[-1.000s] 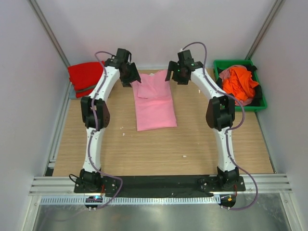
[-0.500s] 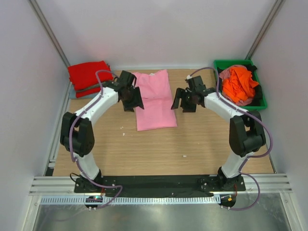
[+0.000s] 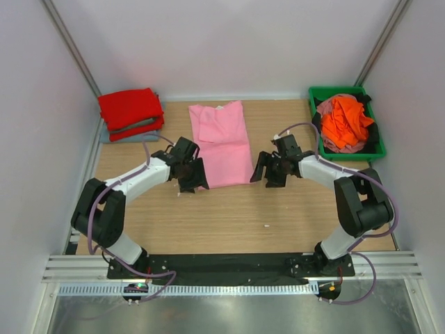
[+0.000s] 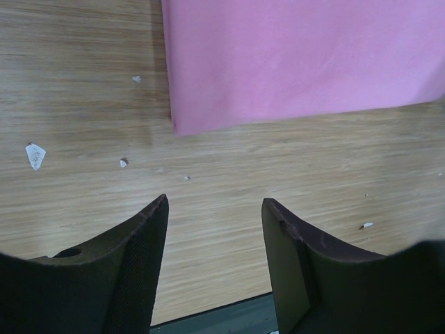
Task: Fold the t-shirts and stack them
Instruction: Fold the tshirt
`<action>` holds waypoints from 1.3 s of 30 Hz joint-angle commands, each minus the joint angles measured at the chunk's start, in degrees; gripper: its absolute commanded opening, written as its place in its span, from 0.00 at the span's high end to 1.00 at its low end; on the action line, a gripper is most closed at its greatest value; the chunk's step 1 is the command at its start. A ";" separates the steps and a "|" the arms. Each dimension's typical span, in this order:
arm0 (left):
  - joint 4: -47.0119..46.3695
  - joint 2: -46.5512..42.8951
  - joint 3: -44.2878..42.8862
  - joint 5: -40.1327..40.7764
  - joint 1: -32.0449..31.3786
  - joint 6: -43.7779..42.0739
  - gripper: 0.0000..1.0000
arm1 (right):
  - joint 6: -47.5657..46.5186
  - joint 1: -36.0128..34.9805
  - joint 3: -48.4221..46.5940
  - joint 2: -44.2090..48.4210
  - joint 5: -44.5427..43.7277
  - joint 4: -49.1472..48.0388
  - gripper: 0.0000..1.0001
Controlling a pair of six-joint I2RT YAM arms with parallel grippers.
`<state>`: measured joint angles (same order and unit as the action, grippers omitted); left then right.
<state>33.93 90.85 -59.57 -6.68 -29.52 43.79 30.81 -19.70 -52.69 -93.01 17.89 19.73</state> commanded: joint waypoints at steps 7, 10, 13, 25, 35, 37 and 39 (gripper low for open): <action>-8.96 -1.64 3.85 3.25 -0.19 1.30 0.42 | 1.71 0.10 -0.31 -3.93 1.80 -7.42 0.35; -10.90 -0.68 4.72 3.51 -0.19 1.38 0.40 | 1.89 0.10 -0.05 -4.72 1.89 -8.03 0.38; -12.57 -0.06 5.87 4.39 -0.19 1.56 0.39 | 1.98 0.10 -0.14 -5.69 1.89 -8.48 0.41; -18.19 3.98 8.33 8.44 -0.19 1.47 0.53 | 1.36 0.10 -0.22 -8.76 2.59 -9.53 0.58; -21.89 5.57 9.74 7.91 -0.28 1.21 0.88 | 1.36 0.10 0.39 -10.35 3.55 -10.76 0.80; -22.33 5.48 10.09 7.91 -0.54 1.38 1.00 | 1.45 0.10 0.65 -10.17 3.90 -11.20 0.87; -22.24 4.78 10.18 8.26 -0.72 1.47 1.00 | 1.54 0.10 1.18 -9.74 4.17 -11.29 0.92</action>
<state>13.13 95.31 -50.65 0.23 -29.71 45.10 32.97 -19.42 -52.75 -101.78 23.44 8.12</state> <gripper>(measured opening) 0.012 0.110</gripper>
